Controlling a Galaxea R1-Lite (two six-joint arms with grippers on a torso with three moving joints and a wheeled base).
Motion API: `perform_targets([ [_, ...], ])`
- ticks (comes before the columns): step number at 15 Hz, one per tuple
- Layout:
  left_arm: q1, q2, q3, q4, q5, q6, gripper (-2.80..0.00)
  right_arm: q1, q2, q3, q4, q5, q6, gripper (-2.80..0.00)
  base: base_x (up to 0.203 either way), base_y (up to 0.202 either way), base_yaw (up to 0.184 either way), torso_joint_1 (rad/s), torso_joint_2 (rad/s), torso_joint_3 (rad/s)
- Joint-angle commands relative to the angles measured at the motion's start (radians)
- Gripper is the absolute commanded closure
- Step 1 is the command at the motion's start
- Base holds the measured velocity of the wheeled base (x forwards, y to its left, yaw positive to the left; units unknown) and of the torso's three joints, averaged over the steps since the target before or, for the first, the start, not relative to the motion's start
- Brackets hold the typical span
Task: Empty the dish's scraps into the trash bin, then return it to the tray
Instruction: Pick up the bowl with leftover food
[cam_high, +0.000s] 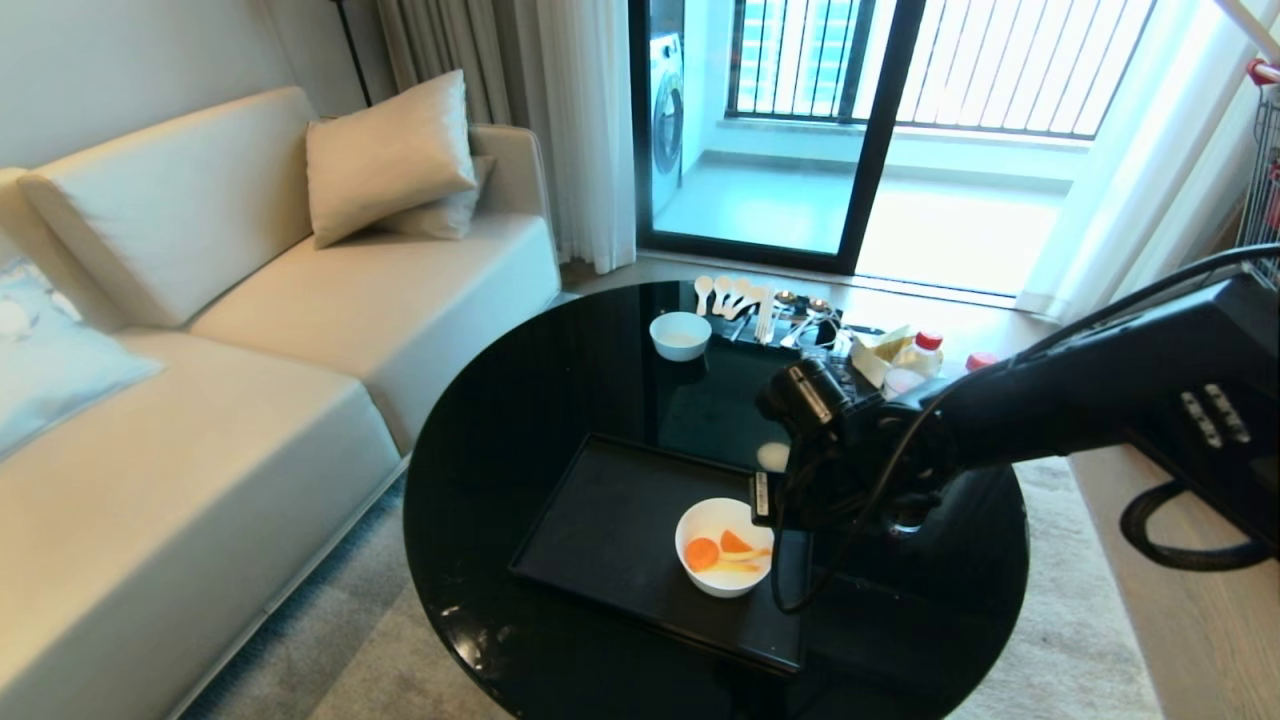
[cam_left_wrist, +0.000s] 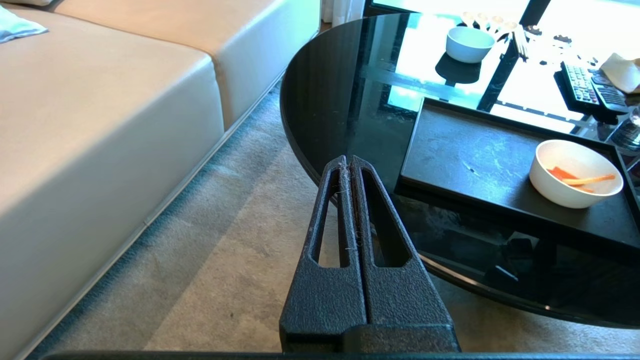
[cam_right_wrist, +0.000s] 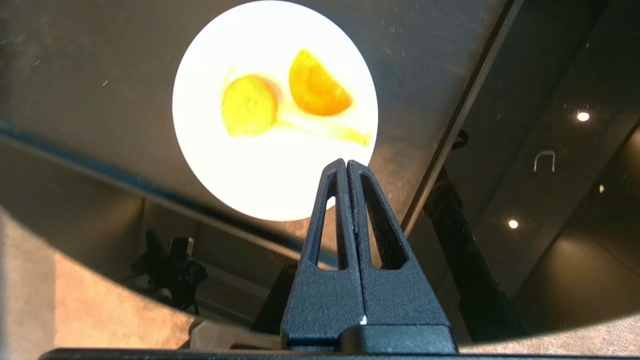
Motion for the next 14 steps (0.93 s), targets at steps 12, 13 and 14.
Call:
perform_targets([
  [12,0.000,0.000,0.000,0.000,0.000,-0.001,0.00,-0.007,0.174,-0.165,0.038,-0.066,-0.009,-2.80,0.000,0.000,0.000,0.000,0.00,0.000],
  [13,0.000,0.000,0.000,0.000,0.000,-0.001,0.00,-0.010,0.185,-0.165,0.038,-0.066,-0.009,-2.80,0.000,0.000,0.000,0.000,0.00,0.000],
  [14,0.000,0.000,0.000,0.000,0.000,-0.001,0.00,-0.015,0.192,-0.166,0.038,-0.071,-0.013,-2.80,0.000,0.000,0.000,0.000,0.00,0.000],
])
